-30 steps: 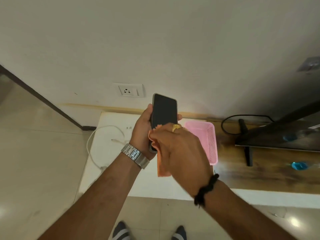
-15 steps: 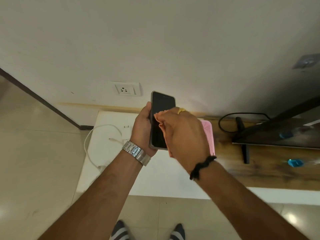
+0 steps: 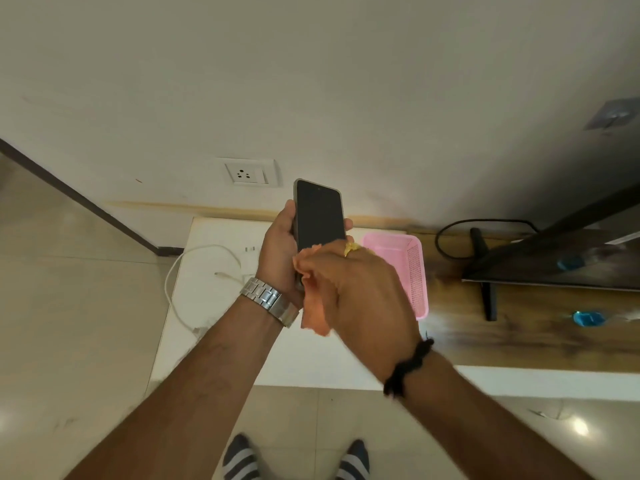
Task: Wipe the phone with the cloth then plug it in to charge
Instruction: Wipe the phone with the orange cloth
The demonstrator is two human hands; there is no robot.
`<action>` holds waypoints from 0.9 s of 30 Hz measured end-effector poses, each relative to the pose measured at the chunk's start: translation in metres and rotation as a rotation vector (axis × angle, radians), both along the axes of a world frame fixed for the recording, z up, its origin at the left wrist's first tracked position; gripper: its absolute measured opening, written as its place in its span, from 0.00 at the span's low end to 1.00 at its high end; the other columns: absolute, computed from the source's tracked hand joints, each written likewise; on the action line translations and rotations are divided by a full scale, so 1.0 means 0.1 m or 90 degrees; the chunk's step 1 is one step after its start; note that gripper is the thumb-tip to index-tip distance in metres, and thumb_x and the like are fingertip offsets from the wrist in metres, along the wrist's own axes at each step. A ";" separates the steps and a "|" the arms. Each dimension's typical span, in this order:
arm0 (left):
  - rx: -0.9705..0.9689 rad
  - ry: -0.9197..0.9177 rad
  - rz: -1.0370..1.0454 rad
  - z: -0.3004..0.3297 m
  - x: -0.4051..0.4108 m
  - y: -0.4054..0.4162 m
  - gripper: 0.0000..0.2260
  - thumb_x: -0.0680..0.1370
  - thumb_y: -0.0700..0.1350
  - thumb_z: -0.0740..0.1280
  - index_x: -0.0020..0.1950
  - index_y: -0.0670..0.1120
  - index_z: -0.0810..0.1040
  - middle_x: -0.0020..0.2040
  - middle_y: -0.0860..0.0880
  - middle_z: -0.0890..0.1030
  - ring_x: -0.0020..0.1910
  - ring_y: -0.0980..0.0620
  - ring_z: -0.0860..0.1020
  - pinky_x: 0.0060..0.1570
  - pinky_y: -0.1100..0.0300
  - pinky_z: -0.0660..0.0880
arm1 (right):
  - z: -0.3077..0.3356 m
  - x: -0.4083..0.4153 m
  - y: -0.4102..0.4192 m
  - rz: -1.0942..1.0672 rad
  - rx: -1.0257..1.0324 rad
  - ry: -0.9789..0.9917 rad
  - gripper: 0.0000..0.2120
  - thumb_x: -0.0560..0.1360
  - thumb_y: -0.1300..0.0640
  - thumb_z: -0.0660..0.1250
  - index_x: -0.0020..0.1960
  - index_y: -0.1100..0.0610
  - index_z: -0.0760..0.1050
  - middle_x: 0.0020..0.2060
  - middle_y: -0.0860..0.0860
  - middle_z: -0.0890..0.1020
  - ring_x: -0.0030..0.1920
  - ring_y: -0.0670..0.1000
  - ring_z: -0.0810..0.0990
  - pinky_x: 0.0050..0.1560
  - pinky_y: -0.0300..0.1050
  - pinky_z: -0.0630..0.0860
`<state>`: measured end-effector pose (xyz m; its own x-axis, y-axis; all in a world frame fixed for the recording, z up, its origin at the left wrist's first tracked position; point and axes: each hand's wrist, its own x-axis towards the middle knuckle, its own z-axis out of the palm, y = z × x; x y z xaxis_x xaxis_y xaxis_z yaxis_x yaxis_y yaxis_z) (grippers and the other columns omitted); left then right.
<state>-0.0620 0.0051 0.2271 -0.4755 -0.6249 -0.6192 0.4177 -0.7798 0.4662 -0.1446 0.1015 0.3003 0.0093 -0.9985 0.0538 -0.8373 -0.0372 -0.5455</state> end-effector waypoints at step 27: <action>-0.069 -0.002 -0.005 -0.04 0.09 -0.08 0.32 0.82 0.67 0.55 0.66 0.43 0.82 0.62 0.35 0.81 0.49 0.40 0.82 0.51 0.48 0.80 | -0.03 0.06 0.09 0.002 0.001 0.035 0.11 0.70 0.63 0.78 0.52 0.59 0.86 0.45 0.55 0.87 0.44 0.56 0.86 0.50 0.48 0.83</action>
